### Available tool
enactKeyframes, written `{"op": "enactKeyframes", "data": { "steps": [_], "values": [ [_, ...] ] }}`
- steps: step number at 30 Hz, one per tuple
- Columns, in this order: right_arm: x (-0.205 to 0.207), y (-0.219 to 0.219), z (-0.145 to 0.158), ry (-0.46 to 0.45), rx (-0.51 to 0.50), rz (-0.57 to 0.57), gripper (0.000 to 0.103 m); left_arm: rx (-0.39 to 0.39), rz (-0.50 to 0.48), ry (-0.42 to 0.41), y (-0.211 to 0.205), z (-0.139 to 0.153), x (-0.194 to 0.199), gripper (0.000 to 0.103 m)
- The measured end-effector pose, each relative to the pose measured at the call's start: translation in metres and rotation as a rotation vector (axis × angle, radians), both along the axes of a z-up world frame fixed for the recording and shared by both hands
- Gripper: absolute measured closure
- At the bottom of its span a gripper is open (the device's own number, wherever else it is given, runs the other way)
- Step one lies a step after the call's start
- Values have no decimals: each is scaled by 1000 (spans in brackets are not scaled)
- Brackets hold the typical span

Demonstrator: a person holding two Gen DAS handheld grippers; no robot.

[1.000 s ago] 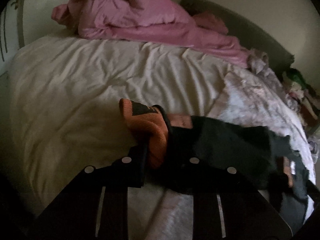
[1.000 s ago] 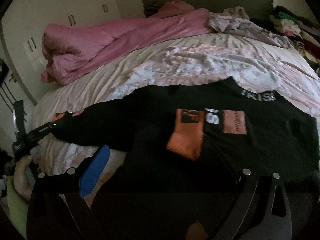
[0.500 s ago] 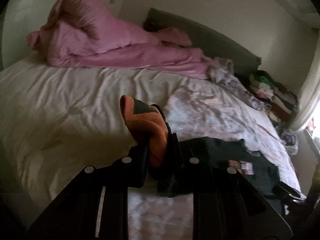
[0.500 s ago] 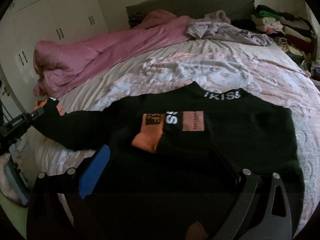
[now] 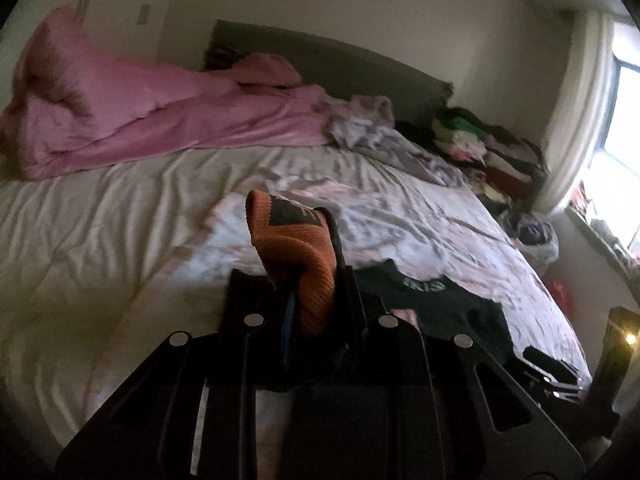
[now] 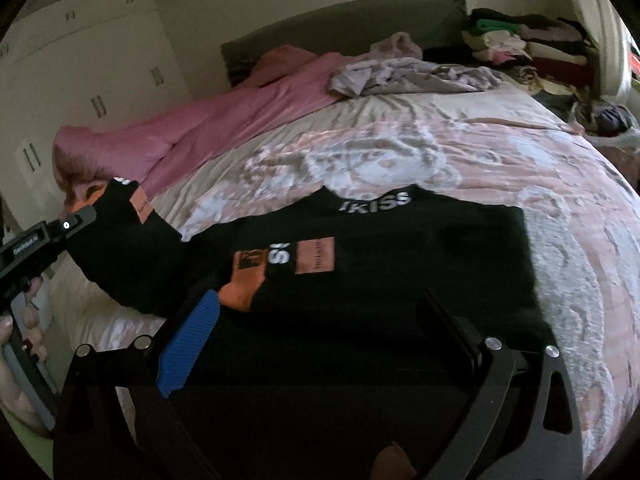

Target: Fold small clothes

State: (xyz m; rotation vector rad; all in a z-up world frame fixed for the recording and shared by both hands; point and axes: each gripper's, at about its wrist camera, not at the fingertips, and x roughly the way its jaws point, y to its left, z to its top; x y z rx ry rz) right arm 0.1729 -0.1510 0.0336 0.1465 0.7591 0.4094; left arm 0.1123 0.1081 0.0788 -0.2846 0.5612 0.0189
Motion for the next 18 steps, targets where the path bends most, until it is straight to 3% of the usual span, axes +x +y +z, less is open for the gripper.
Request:
{"op": "enactKeyframes", "data": {
  "steps": [8, 18],
  "values": [
    [-4, -41, 4, -16, 45, -75, 5, 34, -102, 36, -53, -10, 23, 90],
    [0, -72, 1, -17, 74, -136, 5, 42, -212, 99, -101, -44, 46, 89]
  ]
}}
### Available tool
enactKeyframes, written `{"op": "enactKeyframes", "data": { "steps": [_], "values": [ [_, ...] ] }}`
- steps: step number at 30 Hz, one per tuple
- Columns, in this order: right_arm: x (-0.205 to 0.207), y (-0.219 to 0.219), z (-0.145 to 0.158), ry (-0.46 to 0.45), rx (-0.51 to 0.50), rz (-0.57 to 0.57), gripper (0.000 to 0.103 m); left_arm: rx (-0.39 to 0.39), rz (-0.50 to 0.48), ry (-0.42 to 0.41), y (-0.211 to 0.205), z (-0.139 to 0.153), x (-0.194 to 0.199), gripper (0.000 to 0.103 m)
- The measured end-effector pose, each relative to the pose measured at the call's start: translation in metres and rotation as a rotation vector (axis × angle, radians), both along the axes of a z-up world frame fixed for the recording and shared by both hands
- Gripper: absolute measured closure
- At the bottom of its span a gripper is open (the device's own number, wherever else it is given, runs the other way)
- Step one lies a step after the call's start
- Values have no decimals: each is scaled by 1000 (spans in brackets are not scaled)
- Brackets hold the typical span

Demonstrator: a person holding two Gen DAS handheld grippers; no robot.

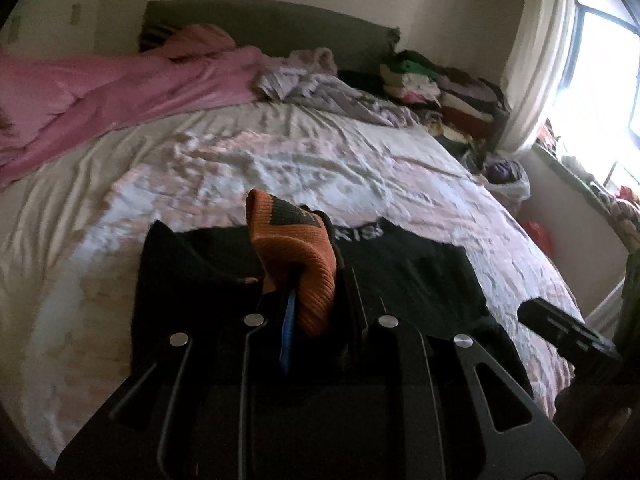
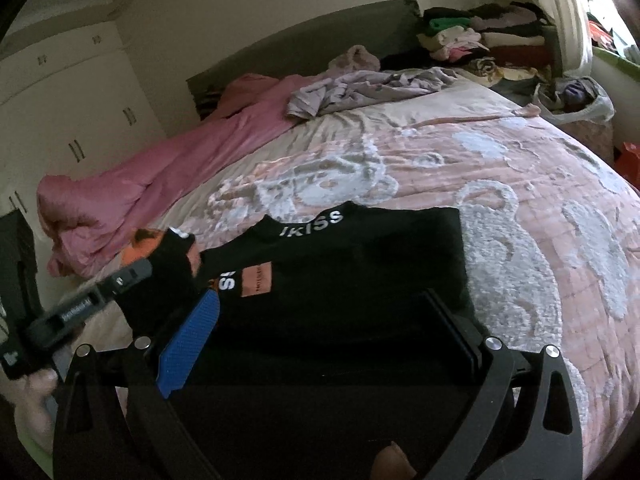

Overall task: Fold small clothes
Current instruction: 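Lay the orange cuff onto the folded shirt and open the left tool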

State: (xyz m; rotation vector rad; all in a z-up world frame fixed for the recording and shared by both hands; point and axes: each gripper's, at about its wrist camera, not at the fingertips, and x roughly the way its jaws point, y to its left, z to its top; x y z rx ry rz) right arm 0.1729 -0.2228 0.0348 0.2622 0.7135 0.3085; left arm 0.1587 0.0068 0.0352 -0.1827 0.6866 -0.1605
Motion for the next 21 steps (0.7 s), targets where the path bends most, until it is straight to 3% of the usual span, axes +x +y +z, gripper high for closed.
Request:
{"op": "enactKeyframes", "data": {
  "steps": [5, 12, 21],
  "values": [
    [4, -5, -7, 15, -1, -16, 5, -17, -46, 40, -13, -18, 9, 84],
    [9, 2, -20, 43, -21, 3, 5, -26, -79, 33, -5, -14, 3, 66],
    [13, 33, -45, 125, -75, 72, 5, 125, -7, 29, 25, -23, 13, 55]
  ]
}}
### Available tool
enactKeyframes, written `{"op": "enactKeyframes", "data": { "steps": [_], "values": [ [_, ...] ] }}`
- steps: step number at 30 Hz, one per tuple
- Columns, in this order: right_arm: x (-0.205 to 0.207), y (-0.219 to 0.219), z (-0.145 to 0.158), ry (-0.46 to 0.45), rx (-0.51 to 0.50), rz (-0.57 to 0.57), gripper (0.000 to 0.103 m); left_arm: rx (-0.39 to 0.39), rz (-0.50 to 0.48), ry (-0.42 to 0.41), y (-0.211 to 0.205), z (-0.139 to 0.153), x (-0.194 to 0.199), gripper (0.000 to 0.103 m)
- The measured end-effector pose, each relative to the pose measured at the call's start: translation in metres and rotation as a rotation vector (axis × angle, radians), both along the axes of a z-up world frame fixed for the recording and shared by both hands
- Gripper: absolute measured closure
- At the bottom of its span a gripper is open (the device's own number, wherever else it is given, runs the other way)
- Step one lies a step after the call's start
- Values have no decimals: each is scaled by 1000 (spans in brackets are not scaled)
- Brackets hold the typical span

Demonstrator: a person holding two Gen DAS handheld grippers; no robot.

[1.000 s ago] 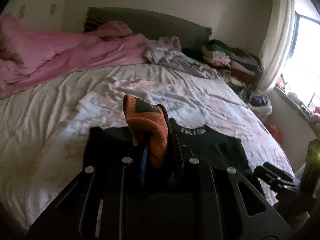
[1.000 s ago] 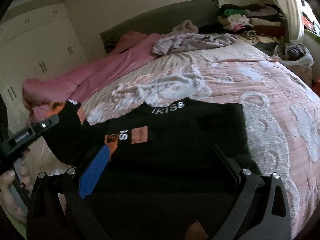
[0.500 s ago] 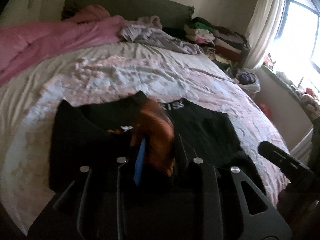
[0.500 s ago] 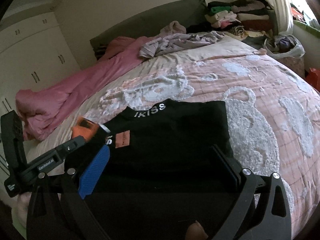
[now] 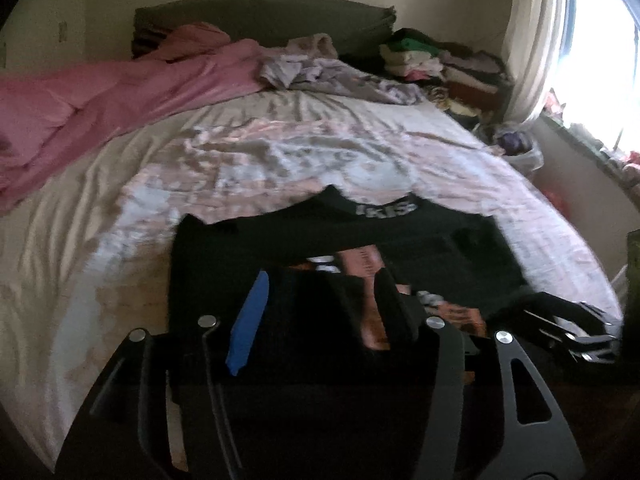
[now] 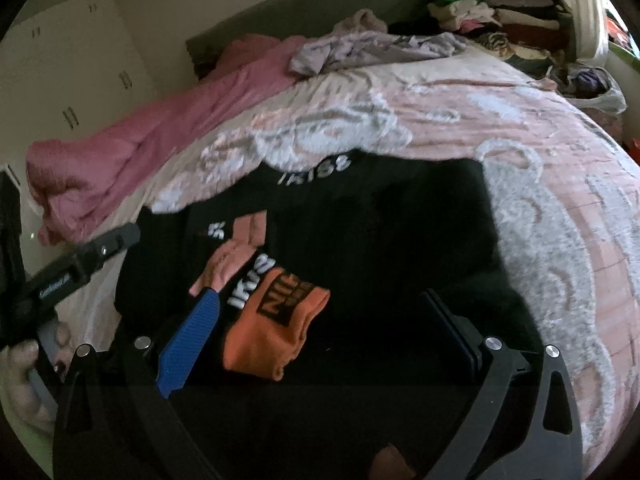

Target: Fold small clothes

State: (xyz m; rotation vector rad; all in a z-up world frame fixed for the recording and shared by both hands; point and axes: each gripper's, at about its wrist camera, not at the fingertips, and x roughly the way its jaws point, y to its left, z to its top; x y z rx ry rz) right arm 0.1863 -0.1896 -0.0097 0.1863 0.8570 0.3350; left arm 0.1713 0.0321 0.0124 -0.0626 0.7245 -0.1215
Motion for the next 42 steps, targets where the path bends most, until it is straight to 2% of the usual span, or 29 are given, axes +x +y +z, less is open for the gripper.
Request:
{"op": "enactKeyframes", "data": {
  "steps": [6, 9, 10, 13, 15, 16, 17, 19, 20, 23, 27, 34, 41, 42],
  "values": [
    [3, 25, -18, 32, -45, 36, 6, 11, 53, -6, 19, -9, 3, 50],
    [9, 33, -24, 29, -76, 33, 13, 0, 67, -6, 30, -10, 4, 44],
    [12, 35, -28, 44, -81, 33, 19, -4, 77, -11, 35, -10, 5, 44],
    [17, 40, -39, 66, -106, 35, 25, -18, 105, -13, 49, -10, 6, 43],
    [17, 43, -42, 53, -120, 32, 35, -36, 129, -14, 61, -9, 6, 43],
    [17, 45, -43, 47, -121, 36, 46, -41, 140, -21, 66, -7, 6, 43],
    [17, 47, -42, 42, -118, 47, 52, -42, 149, -28, 68, -5, 5, 43],
    [17, 53, -42, 35, -131, 64, 61, -45, 176, -45, 76, 0, 4, 43],
    [16, 56, -42, 25, -138, 70, 74, -52, 181, -51, 80, 2, 3, 43],
    [15, 59, -37, 5, -121, 88, 84, -62, 203, -69, 88, 7, 0, 43],
    [11, 64, -17, -65, -136, 112, 87, -67, 213, -81, 93, 10, -1, 43],
    [18, 55, 36, -199, -190, 116, 88, -75, 215, -84, 98, 13, -1, 43],
    [30, 20, 50, -213, -240, 44, 88, -75, 216, -81, 99, 13, 0, 43],
    [30, 15, 49, -209, -245, 34, 88, -41, 214, -86, 104, 15, 2, 43]
  ]
}}
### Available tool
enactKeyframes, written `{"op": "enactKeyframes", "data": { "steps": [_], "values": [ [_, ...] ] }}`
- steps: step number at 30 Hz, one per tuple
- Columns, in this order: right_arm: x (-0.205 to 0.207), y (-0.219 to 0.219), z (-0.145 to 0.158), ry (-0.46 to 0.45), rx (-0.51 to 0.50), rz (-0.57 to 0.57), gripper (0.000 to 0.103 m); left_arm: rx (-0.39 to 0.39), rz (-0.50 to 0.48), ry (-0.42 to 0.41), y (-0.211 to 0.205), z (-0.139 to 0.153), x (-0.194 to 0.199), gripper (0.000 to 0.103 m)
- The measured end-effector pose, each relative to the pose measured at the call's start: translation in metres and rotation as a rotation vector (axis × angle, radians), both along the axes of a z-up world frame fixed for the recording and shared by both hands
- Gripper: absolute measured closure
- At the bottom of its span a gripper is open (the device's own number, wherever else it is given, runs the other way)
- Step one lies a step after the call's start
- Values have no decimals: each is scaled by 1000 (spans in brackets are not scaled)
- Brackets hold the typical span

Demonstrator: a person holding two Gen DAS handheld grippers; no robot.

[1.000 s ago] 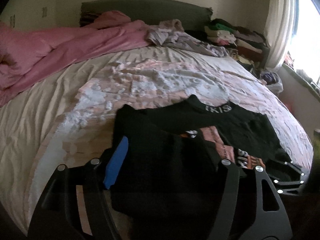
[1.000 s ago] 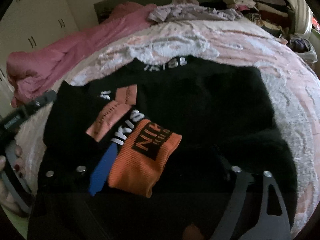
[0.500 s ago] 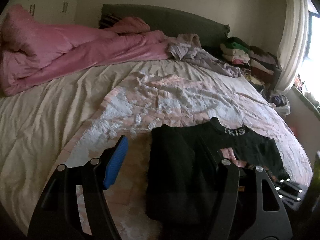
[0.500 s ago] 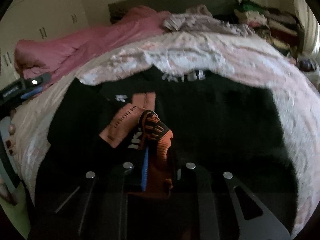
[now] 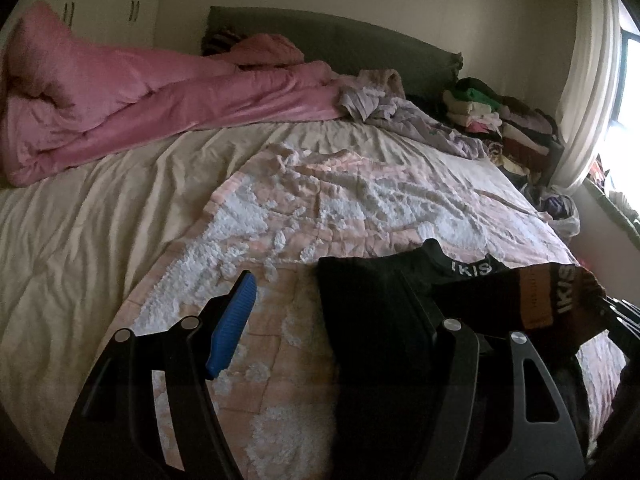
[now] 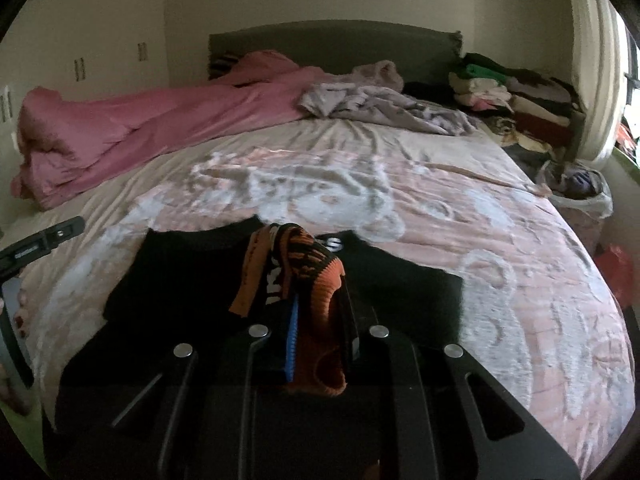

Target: Fold small clothes

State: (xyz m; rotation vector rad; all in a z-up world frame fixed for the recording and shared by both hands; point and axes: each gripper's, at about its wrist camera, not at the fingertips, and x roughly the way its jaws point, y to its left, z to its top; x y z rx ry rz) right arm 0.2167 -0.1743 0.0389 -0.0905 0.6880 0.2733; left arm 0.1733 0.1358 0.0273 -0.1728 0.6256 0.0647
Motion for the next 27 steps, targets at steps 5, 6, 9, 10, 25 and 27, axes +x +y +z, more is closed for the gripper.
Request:
{"op": "enactKeyframes", "data": {
  "steps": [5, 6, 9, 10, 25, 27],
  "values": [
    [6, -16, -11, 26, -10, -31, 88, -18, -26, 14, -24, -7, 5, 43],
    [6, -16, -14, 30, -11, -34, 88, -13, -35, 18, -27, -10, 6, 43],
    [6, -17, -18, 31, -23, -42, 88, 19, -67, 40, -45, -20, 13, 43],
    [6, -17, -20, 30, -29, -44, 88, 25, -76, 47, -49, -24, 16, 43],
    [9, -31, -31, 32, -91, -120, 68, 112, -224, 179, -108, -73, 40, 43],
    [8, -35, -32, 33, -91, -132, 65, 112, -224, 185, -107, -74, 40, 43]
  ]
}}
